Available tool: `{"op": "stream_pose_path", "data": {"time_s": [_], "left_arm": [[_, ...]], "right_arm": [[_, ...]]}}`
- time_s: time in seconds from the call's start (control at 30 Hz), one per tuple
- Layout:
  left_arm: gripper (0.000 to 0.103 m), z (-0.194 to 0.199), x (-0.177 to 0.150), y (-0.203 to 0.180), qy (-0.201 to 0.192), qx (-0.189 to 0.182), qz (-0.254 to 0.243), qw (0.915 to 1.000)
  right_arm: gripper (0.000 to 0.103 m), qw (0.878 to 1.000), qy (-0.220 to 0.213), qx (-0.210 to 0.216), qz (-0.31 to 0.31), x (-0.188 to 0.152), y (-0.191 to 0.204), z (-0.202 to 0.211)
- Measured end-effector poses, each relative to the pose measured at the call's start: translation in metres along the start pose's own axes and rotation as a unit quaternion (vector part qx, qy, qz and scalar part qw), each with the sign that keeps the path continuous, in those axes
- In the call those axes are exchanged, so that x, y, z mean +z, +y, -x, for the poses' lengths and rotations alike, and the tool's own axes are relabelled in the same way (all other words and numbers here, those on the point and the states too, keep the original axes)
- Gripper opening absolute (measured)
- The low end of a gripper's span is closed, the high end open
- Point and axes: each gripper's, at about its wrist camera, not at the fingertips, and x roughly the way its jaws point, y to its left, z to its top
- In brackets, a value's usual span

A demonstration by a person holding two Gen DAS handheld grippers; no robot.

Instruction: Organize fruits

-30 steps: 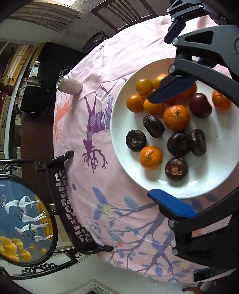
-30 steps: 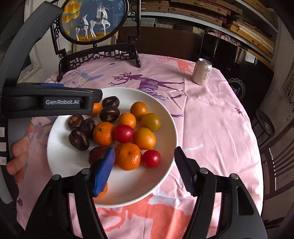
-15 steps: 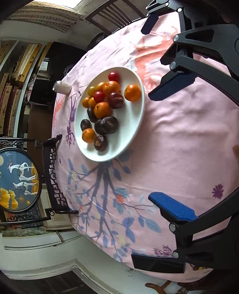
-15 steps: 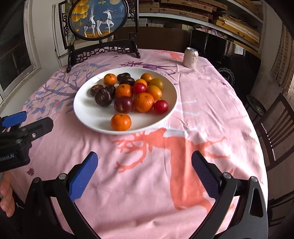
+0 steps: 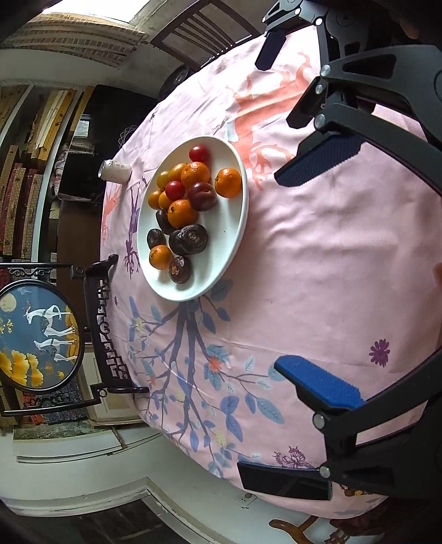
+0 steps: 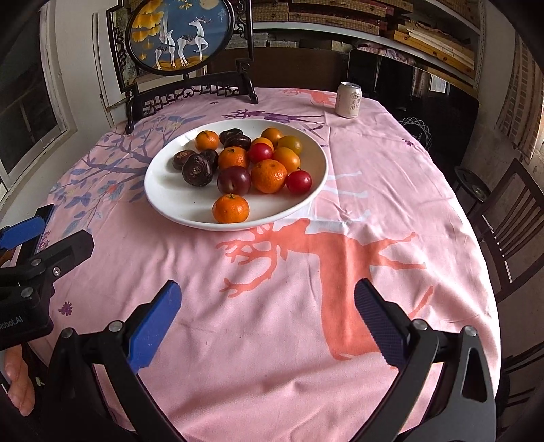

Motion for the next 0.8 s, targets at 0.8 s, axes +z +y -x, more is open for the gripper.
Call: {"op": "stream_pose_path", "data": {"time_s": [0.8], "left_arm": [[0.101,-0.0031,0.0002,-0.0025,0.000,0.004,-0.006,1.0000]], "right_arm": [[0.102,1.000,0.000,0.008,-0.004,0.0004,0.0002,0.0000]]}}
